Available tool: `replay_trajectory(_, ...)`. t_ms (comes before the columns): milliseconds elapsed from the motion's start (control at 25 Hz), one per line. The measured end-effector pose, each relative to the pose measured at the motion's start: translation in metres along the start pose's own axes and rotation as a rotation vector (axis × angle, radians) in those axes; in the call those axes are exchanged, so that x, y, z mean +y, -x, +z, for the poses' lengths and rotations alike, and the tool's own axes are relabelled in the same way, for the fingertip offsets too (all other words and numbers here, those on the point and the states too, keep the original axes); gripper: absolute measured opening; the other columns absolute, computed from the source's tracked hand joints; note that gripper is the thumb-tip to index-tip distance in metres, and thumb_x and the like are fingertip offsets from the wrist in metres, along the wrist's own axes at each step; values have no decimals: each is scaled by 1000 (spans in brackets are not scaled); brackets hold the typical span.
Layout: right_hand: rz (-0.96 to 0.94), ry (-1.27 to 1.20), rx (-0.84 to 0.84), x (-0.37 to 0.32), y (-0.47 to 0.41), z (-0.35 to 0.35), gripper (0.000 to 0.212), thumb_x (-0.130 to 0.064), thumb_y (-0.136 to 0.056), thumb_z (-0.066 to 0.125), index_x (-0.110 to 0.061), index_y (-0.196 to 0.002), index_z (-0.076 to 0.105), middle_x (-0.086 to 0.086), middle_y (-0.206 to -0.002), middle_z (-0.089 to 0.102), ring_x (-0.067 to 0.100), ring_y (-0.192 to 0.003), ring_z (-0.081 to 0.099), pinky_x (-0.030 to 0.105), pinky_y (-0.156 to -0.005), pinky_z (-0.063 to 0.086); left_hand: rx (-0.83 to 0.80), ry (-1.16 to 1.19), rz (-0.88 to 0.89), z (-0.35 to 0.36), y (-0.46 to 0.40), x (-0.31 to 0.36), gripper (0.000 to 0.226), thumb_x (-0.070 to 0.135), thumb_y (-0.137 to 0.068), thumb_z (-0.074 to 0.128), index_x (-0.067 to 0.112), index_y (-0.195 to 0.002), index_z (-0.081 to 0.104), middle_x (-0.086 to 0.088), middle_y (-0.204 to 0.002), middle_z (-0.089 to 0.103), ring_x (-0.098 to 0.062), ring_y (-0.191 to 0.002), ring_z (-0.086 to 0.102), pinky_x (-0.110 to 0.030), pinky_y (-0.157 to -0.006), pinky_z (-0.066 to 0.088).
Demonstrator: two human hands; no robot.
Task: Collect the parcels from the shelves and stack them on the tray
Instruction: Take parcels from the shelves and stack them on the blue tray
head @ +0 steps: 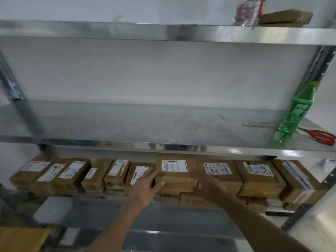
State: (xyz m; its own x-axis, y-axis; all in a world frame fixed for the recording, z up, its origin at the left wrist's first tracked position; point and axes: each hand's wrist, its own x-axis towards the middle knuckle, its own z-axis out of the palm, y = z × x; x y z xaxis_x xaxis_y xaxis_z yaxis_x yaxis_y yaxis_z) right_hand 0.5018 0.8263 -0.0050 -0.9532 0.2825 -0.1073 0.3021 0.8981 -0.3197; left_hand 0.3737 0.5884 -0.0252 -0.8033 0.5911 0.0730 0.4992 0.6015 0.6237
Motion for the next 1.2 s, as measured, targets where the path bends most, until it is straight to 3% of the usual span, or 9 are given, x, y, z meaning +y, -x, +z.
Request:
replay_trajectory(160,99,-21,15,11,-41,15,61,-39,-95,62,-33,-149,34,-6,-147,45,15,-122,55,27,-91,48,-55,-29,21,22,-48,-17,62,67,-94,37,43,-151,28,14,-162,14,-17,-146,27,-42,-115,34)
replay_trajectory(280,115,-28,34,14,-63,23,53,-40,-97,60,-36,-146,40,-10,-148,44,16,-125,53,29,-97,44,-85,-21,37,40,-79,-33,59,66,-95,35,45,-149,28,12,-163,12,-19,-142,35,-46,-111,39)
replay_trajectory(400,73,-25,52,18,-80,30,45,-35,-99,59,-29,-142,48,-9,-146,47,14,-124,55,20,-94,39,-112,26,51,59,-106,-49,59,67,-94,34,47,-149,26,12,-164,6,-16,-140,37,-41,-107,44)
replay_trajectory(560,36,-103,44,29,-96,44,47,-34,-98,61,-28,-142,47,-7,-144,50,9,-112,62,23,-95,50,-153,63,47,79,-124,-65,67,70,-90,33,44,-151,24,12,-164,-1,-18,-146,28,-45,-113,38)
replay_trajectory(720,15,-82,58,42,-105,58,58,-44,-96,60,-25,-148,43,-4,-153,40,16,-127,55,36,-104,50,-129,127,84,84,-131,-78,62,68,-90,39,50,-148,24,21,-161,-12,-17,-148,23,-46,-113,39)
replay_trajectory(840,6,-78,37,42,-110,57,63,-46,-93,63,-23,-148,44,-4,-157,37,17,-129,53,35,-103,50,-112,183,93,82,-126,-82,58,66,-92,42,53,-145,24,26,-160,-12,-14,-146,24,-42,-111,41)
replay_trajectory(1080,37,-149,29,36,-115,65,76,-52,-91,64,-26,-155,32,-7,-166,14,20,-144,36,41,-114,40,-86,302,72,77,-122,-87,60,51,-93,55,40,-149,35,17,-163,0,-10,-149,14,-27,-115,26)
replay_trajectory(1200,30,-149,64,29,-113,69,77,-46,-91,67,-24,-156,30,-6,-166,13,21,-148,29,41,-116,36,-75,320,59,76,-116,-88,67,57,-88,53,38,-149,34,14,-164,-2,-12,-151,10,-36,-119,28)
